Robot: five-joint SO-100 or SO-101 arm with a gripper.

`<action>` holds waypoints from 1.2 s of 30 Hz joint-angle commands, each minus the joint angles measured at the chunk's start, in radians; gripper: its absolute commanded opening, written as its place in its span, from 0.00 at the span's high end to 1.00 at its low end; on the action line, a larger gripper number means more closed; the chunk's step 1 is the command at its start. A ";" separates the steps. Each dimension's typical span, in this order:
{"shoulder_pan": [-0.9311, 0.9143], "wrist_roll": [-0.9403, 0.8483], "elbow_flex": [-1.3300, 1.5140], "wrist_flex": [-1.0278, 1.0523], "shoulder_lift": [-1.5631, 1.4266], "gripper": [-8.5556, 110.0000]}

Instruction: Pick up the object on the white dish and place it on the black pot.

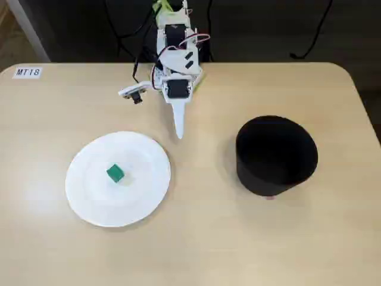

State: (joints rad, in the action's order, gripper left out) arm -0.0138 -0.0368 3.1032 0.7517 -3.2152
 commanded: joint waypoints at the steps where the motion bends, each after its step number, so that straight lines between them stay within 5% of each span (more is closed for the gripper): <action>1: -0.005 0.029 0.028 -0.014 -0.115 0.93; 19: -0.002 0.003 -0.114 0.086 -0.061 0.93; 36: 0.072 -0.025 -1.068 0.098 1.121 0.93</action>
State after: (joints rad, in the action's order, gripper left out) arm 0.0399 -0.0414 2.1875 0.8360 -2.2780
